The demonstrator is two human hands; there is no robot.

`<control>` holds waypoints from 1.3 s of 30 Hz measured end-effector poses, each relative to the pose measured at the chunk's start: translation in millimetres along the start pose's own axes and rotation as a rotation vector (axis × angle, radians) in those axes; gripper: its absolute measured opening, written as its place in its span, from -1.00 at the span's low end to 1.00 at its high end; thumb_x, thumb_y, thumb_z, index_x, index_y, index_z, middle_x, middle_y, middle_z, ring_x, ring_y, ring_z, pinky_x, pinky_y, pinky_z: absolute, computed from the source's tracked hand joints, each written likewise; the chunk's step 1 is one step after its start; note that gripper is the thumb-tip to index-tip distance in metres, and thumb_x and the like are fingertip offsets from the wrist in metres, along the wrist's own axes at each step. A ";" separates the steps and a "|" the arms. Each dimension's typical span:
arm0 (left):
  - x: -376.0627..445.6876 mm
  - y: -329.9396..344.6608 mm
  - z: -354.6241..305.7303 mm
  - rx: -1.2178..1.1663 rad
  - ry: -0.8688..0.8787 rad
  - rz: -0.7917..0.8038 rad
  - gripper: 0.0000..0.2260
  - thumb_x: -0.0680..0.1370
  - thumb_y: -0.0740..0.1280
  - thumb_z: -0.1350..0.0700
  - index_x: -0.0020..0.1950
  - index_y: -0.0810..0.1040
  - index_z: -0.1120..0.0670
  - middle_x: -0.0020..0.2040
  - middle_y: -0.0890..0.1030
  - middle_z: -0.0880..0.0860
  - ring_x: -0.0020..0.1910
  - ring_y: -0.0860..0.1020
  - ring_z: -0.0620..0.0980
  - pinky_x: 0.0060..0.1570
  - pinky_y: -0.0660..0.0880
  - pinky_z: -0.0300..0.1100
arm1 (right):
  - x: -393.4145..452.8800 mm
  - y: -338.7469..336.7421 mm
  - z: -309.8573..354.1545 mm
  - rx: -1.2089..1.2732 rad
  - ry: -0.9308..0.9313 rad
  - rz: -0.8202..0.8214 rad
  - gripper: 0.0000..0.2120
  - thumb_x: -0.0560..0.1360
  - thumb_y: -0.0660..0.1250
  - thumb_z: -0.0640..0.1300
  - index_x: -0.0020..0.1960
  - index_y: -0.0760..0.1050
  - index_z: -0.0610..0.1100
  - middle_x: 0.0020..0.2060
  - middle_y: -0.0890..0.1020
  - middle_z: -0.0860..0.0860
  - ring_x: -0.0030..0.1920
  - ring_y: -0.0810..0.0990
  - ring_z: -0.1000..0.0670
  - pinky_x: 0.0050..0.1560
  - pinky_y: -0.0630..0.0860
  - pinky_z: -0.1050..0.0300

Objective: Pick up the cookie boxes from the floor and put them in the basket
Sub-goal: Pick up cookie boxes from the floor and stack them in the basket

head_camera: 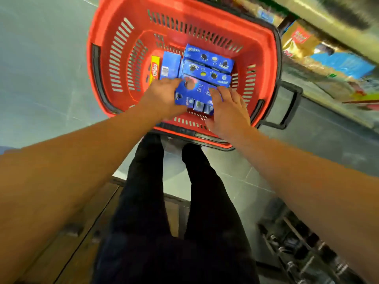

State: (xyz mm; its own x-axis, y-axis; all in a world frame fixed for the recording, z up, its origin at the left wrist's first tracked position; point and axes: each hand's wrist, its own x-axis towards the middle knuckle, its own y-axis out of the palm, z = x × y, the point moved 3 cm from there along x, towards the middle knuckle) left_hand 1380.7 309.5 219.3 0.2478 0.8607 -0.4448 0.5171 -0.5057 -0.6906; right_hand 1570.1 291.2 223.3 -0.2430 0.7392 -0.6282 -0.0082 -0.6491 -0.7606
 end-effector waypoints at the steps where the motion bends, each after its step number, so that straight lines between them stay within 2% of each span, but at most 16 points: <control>1: -17.1 -7.5 -9.8 -0.015 -0.010 0.002 -0.39 0.30 0.32 -0.12 0.26 0.54 0.20 0.06 0.63 0.27 0.08 0.58 0.22 0.14 0.43 -0.03 | -10.8 -8.0 4.9 -0.015 -0.005 0.001 -0.16 0.43 0.39 0.11 0.57 0.06 -0.07 0.52 0.17 -0.07 0.52 0.09 -0.21 0.51 0.08 -0.13; 4: -78.6 -37.8 -32.4 0.027 -0.071 -0.021 -0.28 0.28 0.22 -0.23 0.32 0.49 0.17 0.16 0.59 0.22 0.16 0.54 0.22 0.21 0.44 0.01 | -51.5 -43.7 33.1 -0.062 -0.086 -0.074 -0.16 0.42 0.40 0.14 0.56 0.09 -0.07 0.51 0.23 -0.07 0.51 0.15 -0.22 0.47 0.15 -0.16; 7: -132.8 -67.4 -35.1 -0.012 -0.177 -0.103 -0.27 0.28 0.23 -0.21 0.31 0.49 0.24 0.17 0.58 0.26 0.16 0.55 0.24 0.21 0.44 0.05 | -78.3 -74.5 66.8 -0.134 -0.199 -0.134 -0.20 0.40 0.40 0.11 0.53 0.17 -0.06 0.48 0.29 -0.08 0.48 0.23 -0.23 0.43 0.22 -0.17; 11: -207.8 -100.8 -27.8 -0.104 -0.319 -0.199 -0.25 0.28 0.27 -0.19 0.36 0.45 0.23 0.27 0.54 0.23 0.26 0.49 0.19 0.29 0.33 -0.08 | -104.4 -96.2 123.0 -0.216 -0.357 -0.154 -0.23 0.34 0.44 0.16 0.45 0.30 -0.10 0.39 0.40 -0.11 0.40 0.34 -0.24 0.36 0.29 -0.19; 13: -233.0 -114.5 -18.7 -0.125 -0.346 -0.250 -0.26 0.31 0.25 -0.22 0.37 0.44 0.20 0.28 0.54 0.21 0.27 0.48 0.17 0.28 0.31 -0.11 | -112.8 -98.7 149.8 -0.263 -0.408 -0.118 -0.18 0.31 0.44 0.16 0.47 0.27 -0.10 0.40 0.37 -0.11 0.40 0.32 -0.24 0.38 0.28 -0.21; 14: -244.1 -120.7 -12.5 -0.128 -0.379 -0.263 -0.29 0.34 0.30 -0.19 0.39 0.42 0.18 0.31 0.51 0.20 0.31 0.46 0.16 0.30 0.28 -0.13 | -115.6 -100.5 162.3 -0.278 -0.435 -0.106 -0.16 0.30 0.44 0.16 0.48 0.24 -0.10 0.41 0.36 -0.10 0.41 0.31 -0.23 0.38 0.29 -0.21; 16: -272.4 -137.1 11.8 -0.126 -0.450 -0.288 -0.28 0.39 0.38 -0.14 0.46 0.34 0.16 0.40 0.42 0.19 0.39 0.37 0.14 0.36 0.20 -0.14 | -119.2 -105.4 203.2 -0.318 -0.502 -0.091 -0.14 0.31 0.43 0.17 0.49 0.20 -0.09 0.42 0.33 -0.09 0.43 0.28 -0.22 0.39 0.28 -0.19; 18: -296.3 -151.0 41.1 -0.141 -0.503 -0.343 -0.22 0.33 0.29 -0.20 0.48 0.30 0.15 0.44 0.38 0.17 0.42 0.33 0.15 0.40 0.21 -0.09 | -116.4 -108.6 244.5 -0.366 -0.555 -0.088 -0.15 0.31 0.40 0.19 0.49 0.23 -0.10 0.42 0.35 -0.09 0.43 0.29 -0.22 0.42 0.26 -0.18; 20: -319.0 -165.4 66.9 -0.174 -0.553 -0.402 -0.21 0.33 0.28 -0.21 0.50 0.27 0.11 0.46 0.35 0.14 0.45 0.29 0.15 0.41 0.21 -0.07 | -114.8 -110.5 281.0 -0.409 -0.605 -0.083 -0.17 0.29 0.26 0.26 0.48 0.26 -0.10 0.41 0.38 -0.10 0.41 0.31 -0.21 0.41 0.27 -0.16; 22: -349.9 -184.3 100.4 -0.177 -0.602 -0.432 -0.23 0.40 0.36 -0.19 0.53 0.21 0.05 0.50 0.28 0.09 0.49 0.20 0.12 0.43 0.17 -0.09 | -114.6 -109.1 330.4 -0.409 -0.658 -0.094 -0.17 0.29 0.19 0.27 0.48 0.26 -0.09 0.41 0.37 -0.09 0.43 0.29 -0.20 0.42 0.26 -0.15; 25: -393.5 -214.2 152.0 -0.152 -0.636 -0.521 -0.28 0.45 0.40 -0.14 0.53 0.20 0.02 0.51 0.26 0.07 0.49 0.19 0.12 0.43 0.13 -0.11 | -112.4 -113.5 412.6 -0.412 -0.726 -0.111 -0.21 0.33 0.25 0.20 0.50 0.22 -0.04 0.45 0.32 -0.05 0.46 0.23 -0.18 0.43 0.23 -0.10; 28: -438.5 -240.9 202.5 -0.160 -0.720 -0.589 -0.27 0.44 0.40 -0.16 0.52 0.21 0.03 0.50 0.28 0.09 0.47 0.23 0.12 0.43 0.14 -0.10 | -109.6 -109.3 495.0 -0.464 -0.812 -0.070 -0.19 0.38 0.38 0.15 0.53 0.16 -0.03 0.49 0.26 -0.04 0.50 0.17 -0.17 0.47 0.15 -0.05; 32: -482.8 -269.2 247.9 -0.229 -0.819 -0.673 -0.28 0.44 0.39 -0.16 0.51 0.24 0.05 0.48 0.33 0.11 0.44 0.29 0.14 0.41 0.22 -0.04 | -103.0 -111.6 579.4 -0.547 -0.887 -0.026 -0.17 0.41 0.36 0.19 0.55 0.07 0.00 0.52 0.18 -0.01 0.53 0.10 -0.13 0.51 0.10 -0.03; 35: -506.6 -294.3 278.8 -0.263 -0.903 -0.722 -0.29 0.46 0.39 -0.13 0.52 0.22 0.07 0.48 0.32 0.10 0.43 0.29 0.15 0.41 0.21 -0.05 | -90.2 -111.6 635.8 -0.625 -0.967 -0.005 -0.13 0.39 0.33 0.24 0.56 0.04 -0.01 0.51 0.20 -0.02 0.51 0.13 -0.12 0.50 0.13 -0.05; 39: -528.5 -328.4 332.8 -0.305 -1.024 -0.792 -0.29 0.45 0.39 -0.12 0.52 0.22 0.06 0.49 0.31 0.09 0.42 0.30 0.16 0.42 0.24 -0.02 | -57.9 -117.8 719.6 -0.649 -1.095 -0.002 -0.14 0.36 0.37 0.23 0.54 0.12 -0.04 0.48 0.26 -0.03 0.47 0.21 -0.13 0.47 0.19 -0.06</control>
State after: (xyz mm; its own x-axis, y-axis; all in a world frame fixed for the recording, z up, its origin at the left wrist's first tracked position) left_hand 807.3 1.2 491.3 -0.8584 0.4139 -0.3029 0.4295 0.2573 -0.8656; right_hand 887.2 195.6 467.1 -0.9168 0.0049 -0.3993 0.3892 -0.2125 -0.8963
